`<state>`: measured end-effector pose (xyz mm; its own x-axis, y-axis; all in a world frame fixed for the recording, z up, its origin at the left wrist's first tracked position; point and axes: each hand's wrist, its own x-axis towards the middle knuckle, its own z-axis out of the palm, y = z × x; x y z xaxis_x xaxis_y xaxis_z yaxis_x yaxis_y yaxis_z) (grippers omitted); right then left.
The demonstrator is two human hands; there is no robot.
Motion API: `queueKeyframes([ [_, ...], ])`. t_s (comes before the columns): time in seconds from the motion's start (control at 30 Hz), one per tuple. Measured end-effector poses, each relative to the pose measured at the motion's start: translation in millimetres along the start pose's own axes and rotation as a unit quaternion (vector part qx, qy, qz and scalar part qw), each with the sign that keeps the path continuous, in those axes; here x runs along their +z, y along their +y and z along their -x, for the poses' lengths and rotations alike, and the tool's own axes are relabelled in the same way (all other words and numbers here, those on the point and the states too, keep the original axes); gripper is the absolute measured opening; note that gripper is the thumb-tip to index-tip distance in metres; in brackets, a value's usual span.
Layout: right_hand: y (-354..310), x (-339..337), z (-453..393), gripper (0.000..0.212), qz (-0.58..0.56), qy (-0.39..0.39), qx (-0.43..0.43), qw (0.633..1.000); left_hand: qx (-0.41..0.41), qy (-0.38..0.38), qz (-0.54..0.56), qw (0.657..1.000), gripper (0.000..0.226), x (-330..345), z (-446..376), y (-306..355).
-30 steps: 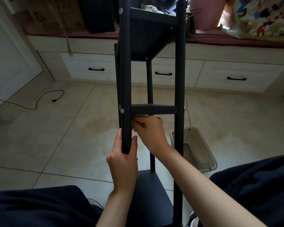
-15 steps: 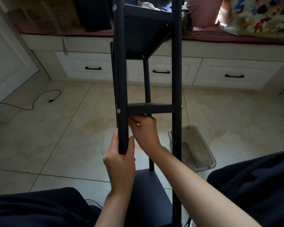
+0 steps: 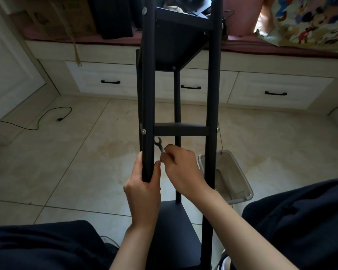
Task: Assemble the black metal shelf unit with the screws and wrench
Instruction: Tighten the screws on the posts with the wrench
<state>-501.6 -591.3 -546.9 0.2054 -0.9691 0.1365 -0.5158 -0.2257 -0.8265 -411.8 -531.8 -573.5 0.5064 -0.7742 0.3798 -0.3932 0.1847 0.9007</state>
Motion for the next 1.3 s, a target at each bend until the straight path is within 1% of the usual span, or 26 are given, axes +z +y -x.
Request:
queueKeyframes([
  [0.17, -7.3, -7.6, 0.6, 0.023, -0.043, 0.01, 0.026, 0.999, -0.008, -0.007, -0.002, 1.0, 0.042, 0.4, 1.9, -1.0],
  [0.33, -14.7, -10.2, -4.5, 0.022, -0.016, 0.007, 0.02, 1.0, -0.003, -0.006, 0.002, 1.0, 0.05, -0.7, 2.3, 1.8],
  [0.43, -17.3, -11.3, -5.9, 0.023, -0.033, 0.015, 0.016, 0.999, -0.015, -0.009, -0.003, 1.0, 0.045, 0.5, 2.8, 1.2],
  [0.63, -16.6, -11.8, -8.7, 0.021, -0.019, 0.035, -0.012, 0.999, -0.024, -0.016, -0.009, 1.0, 0.041, 1.5, 3.0, 0.7],
  [0.87, -10.2, -4.2, -10.9, 0.018, 0.001, 0.082, -0.058, 0.995, -0.025, -0.015, -0.008, 1.0, 0.05, 0.7, 2.7, 1.7],
  [0.97, -7.1, 0.4, -14.8, 0.018, -0.009, 0.082, -0.058, 0.995, -0.021, -0.014, -0.001, 1.0, 0.053, -0.4, 2.5, 2.5],
  [1.1, -0.1, 6.3, -22.7, 0.014, -0.024, 0.079, -0.063, 0.995, -0.012, -0.012, -0.011, 1.0, 0.047, -0.7, 2.0, 2.3],
  [1.2, 4.1, 12.1, -26.6, 0.012, -0.029, 0.112, -0.088, 0.989, -0.013, -0.012, -0.011, 1.0, 0.042, 1.0, 2.5, 1.6],
  [1.3, 6.3, 16.5, -30.8, 0.01, -0.013, 0.143, -0.112, 0.983, -0.007, -0.011, 0.0, 1.0, 0.053, 0.8, 3.1, 3.1],
])
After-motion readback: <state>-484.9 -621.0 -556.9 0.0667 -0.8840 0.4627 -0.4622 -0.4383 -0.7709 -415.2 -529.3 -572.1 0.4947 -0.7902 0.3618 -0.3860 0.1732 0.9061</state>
